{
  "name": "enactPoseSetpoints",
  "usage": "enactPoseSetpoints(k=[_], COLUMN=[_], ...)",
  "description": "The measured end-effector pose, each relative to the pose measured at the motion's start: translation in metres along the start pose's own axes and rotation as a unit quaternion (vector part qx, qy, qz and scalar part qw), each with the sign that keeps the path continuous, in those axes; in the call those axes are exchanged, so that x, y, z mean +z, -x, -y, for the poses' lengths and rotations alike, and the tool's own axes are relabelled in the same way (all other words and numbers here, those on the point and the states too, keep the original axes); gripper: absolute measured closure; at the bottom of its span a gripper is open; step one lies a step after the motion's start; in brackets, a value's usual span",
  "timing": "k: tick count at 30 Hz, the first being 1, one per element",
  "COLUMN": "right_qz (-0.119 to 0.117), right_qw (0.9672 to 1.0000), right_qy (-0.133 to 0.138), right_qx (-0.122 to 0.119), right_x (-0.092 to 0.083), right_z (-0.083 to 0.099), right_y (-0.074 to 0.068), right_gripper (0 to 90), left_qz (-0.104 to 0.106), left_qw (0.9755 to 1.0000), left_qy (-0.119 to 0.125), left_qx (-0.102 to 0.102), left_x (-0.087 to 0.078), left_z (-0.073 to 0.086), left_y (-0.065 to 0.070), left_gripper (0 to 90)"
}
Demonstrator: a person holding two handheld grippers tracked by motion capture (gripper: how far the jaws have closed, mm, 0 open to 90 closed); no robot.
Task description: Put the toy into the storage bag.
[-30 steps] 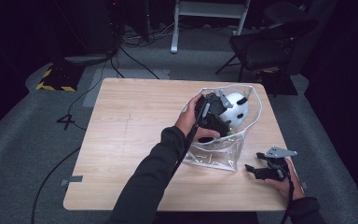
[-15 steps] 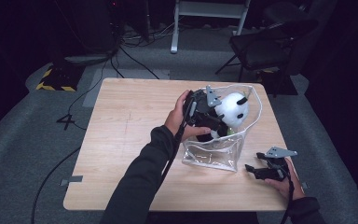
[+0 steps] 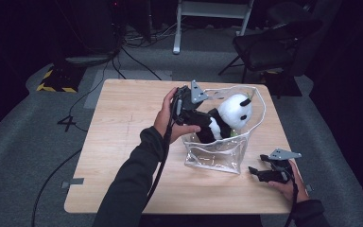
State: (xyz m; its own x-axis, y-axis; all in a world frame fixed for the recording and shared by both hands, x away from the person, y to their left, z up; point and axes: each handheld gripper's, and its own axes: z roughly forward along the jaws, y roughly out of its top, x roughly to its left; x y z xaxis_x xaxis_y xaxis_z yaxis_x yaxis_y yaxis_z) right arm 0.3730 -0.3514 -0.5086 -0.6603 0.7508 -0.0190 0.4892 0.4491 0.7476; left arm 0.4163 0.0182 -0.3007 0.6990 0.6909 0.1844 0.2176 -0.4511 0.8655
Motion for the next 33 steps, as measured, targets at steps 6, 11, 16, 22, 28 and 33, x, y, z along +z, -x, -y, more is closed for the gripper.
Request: enactPoseSetpoints(k=[6,11,16,22,28,33], right_qz=[0.0,0.0,0.0,0.0,0.0,0.0], right_qw=[1.0,1.0,1.0,1.0,1.0,1.0], right_qy=[0.0,0.0,0.0,0.0,0.0,0.0], right_qx=[0.0,0.0,0.0,0.0,0.0,0.0], right_x=[0.0,0.0,0.0,0.0,0.0,0.0], right_z=[0.0,0.0,0.0,0.0,0.0,0.0], right_y=[0.0,0.0,0.0,0.0,0.0,0.0], right_gripper=[20.6,20.6,20.6,20.6,20.6,20.6], left_qz=[-0.008,-0.025,-0.034,-0.046,-0.058,-0.064], left_qw=[1.0,0.9997,0.9994,0.9989,0.9983,0.9978], left_qy=[0.002,0.006,0.007,0.001,-0.004,-0.013], left_qx=[-0.001,-0.003,-0.006,-0.008,-0.01,-0.009], left_x=[-0.009,-0.017,-0.027,-0.034,-0.039,-0.042], left_z=[0.006,0.011,0.016,0.025,0.033,0.042], left_y=[-0.006,-0.012,-0.018,-0.025,-0.031,-0.035], left_gripper=[16.3,16.3,16.2,16.2,16.2,16.2])
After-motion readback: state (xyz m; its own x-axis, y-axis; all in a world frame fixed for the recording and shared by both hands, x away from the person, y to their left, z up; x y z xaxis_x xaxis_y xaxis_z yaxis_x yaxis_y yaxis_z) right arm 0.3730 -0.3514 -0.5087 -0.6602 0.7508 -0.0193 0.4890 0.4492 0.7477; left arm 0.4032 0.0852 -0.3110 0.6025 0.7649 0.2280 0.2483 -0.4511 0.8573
